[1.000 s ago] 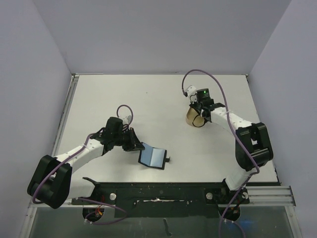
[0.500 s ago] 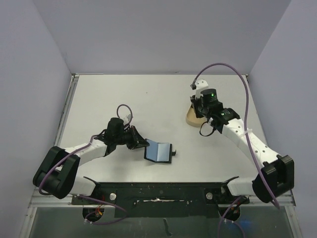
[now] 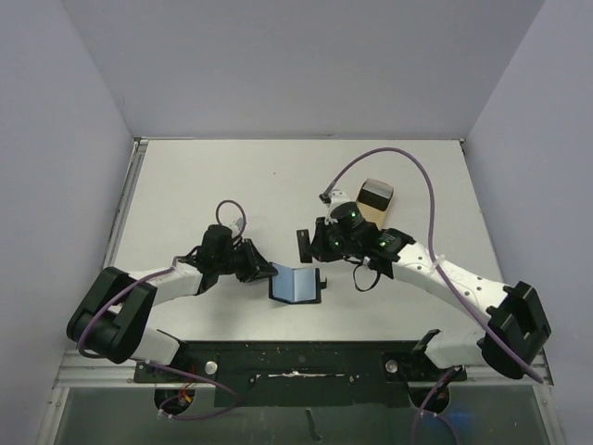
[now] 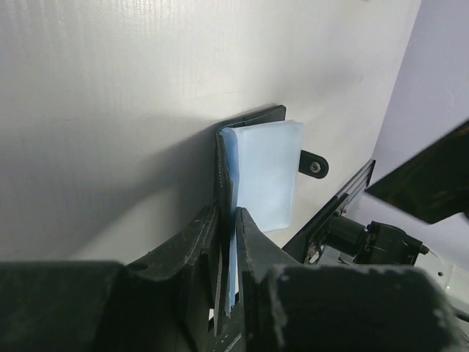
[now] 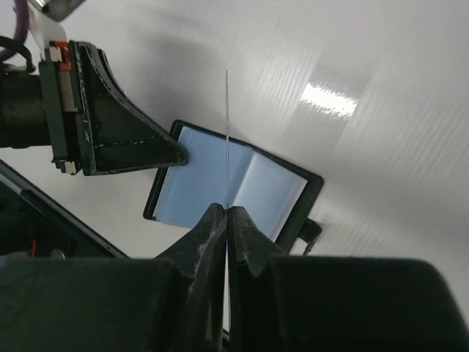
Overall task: Put the credit cards into the card holder
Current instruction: Insert the credit card into the card holder.
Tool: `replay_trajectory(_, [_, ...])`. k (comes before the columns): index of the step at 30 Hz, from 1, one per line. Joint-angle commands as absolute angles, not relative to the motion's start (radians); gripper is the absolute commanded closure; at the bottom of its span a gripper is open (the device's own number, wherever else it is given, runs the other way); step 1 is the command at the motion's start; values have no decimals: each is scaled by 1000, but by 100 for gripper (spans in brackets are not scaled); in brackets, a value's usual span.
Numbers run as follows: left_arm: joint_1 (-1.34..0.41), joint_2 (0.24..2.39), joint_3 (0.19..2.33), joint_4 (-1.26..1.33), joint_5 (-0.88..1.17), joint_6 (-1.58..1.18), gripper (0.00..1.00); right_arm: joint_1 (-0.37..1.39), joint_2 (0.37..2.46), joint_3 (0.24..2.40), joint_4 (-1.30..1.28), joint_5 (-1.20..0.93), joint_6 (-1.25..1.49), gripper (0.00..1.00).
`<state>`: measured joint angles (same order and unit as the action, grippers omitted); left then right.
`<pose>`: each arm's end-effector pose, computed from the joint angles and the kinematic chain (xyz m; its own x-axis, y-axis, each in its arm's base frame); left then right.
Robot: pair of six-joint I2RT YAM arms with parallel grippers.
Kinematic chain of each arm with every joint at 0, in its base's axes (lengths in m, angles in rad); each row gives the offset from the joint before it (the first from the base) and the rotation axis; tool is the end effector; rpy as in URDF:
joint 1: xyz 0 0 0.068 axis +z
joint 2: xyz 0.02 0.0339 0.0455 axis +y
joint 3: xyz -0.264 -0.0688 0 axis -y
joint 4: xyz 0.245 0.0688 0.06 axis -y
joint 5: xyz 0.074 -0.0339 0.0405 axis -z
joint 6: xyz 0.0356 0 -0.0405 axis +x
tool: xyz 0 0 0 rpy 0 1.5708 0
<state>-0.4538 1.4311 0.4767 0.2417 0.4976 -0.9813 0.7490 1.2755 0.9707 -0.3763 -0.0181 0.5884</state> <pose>0.2204 -0.1264 0.1409 -0.9167 -0.3655 -0.1612 -0.0939 0.5893 -0.8024 0.2046 0.1911 0.2808 -0.7672 0.0445 -0.6399 -0.3189 0.8391 0.4407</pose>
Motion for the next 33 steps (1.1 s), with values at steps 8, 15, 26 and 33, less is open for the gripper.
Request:
replay_trajectory(8, [-450,1368,497,134,400,-875,69,799,1422,895,-281,-99,797,100])
replay_trajectory(15, [-450,1358,471,122,379,-861,72,784,1462,849,-265,-129,817,100])
replay_trajectory(26, [-450,1353,417,160,387,-859,100,745,1471,801,-211,-209,839,100])
replay_trajectory(33, [-451,1360,412,158,367,-858,100,739,1454,773,-148,-302,876,100])
